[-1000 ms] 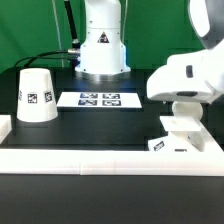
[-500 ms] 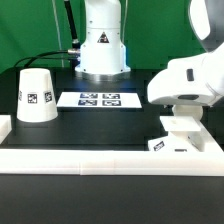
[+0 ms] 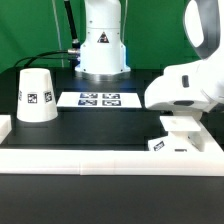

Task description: Assemble lamp

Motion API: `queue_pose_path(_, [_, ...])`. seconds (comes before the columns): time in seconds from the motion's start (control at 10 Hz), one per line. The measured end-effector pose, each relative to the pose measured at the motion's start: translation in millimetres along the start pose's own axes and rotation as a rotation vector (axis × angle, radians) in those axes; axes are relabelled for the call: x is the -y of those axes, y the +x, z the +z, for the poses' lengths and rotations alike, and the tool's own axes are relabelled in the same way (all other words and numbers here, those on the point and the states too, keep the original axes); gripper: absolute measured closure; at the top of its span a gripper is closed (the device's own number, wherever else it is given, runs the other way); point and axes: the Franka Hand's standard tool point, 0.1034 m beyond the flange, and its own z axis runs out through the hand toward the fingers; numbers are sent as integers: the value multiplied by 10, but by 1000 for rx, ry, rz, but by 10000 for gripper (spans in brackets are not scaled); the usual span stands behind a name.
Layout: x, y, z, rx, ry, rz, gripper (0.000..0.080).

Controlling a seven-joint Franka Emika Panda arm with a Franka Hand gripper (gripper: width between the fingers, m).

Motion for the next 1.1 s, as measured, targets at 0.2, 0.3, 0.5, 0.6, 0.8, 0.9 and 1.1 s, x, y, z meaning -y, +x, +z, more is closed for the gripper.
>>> queue_pose_path(0.2, [-3, 28, 47, -7, 2, 1, 101])
queue_pose_path(0.3, [-2, 44, 64, -12, 3, 2, 101])
queue_pose_path(0.5, [-2, 44, 85, -11, 3, 2, 225])
queue_pose_path(0.6, [-2, 44, 85, -11, 3, 2, 224])
queue_pose_path(0.8, [-2, 44, 85, -11, 3, 2, 224])
queue_pose_path(0.9, [-2, 44, 85, -11, 3, 2, 224])
queue_pose_path(1.1, [-64, 14, 24, -12, 6, -37, 224])
